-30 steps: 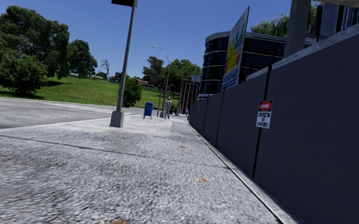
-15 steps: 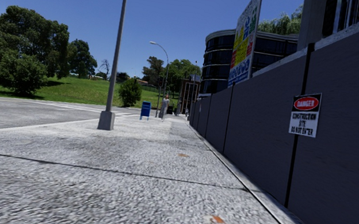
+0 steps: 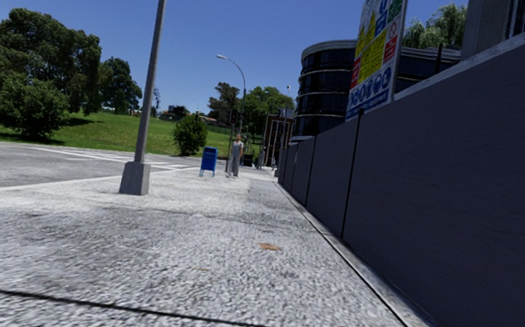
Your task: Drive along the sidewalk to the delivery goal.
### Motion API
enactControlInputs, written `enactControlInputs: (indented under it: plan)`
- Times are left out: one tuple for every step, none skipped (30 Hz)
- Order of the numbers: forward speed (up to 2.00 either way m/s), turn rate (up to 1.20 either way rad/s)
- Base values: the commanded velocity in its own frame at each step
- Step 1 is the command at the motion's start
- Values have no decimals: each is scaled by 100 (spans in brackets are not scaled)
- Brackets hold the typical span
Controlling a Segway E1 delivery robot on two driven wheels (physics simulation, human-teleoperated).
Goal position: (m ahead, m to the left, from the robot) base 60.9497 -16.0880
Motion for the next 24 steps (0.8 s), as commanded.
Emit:
enactControlInputs:
  plan:
    - [200,0]
    - [200,0]
    - [200,0]
    - [200,0]
    - [200,0]
    - [200,0]
    - [200,0]
    - [200,0]
    - [200,0]
    - [200,0]
    - [200,0]
    - [200,0]
    - [200,0]
    - [200,0]
    - [200,0]
    - [200,0]
    - [200,0]
    - [200,0]
    - [200,0]
    - [200,0]
    - [200,0]
    - [200,0]
    - [200,0]
    - [200,0]
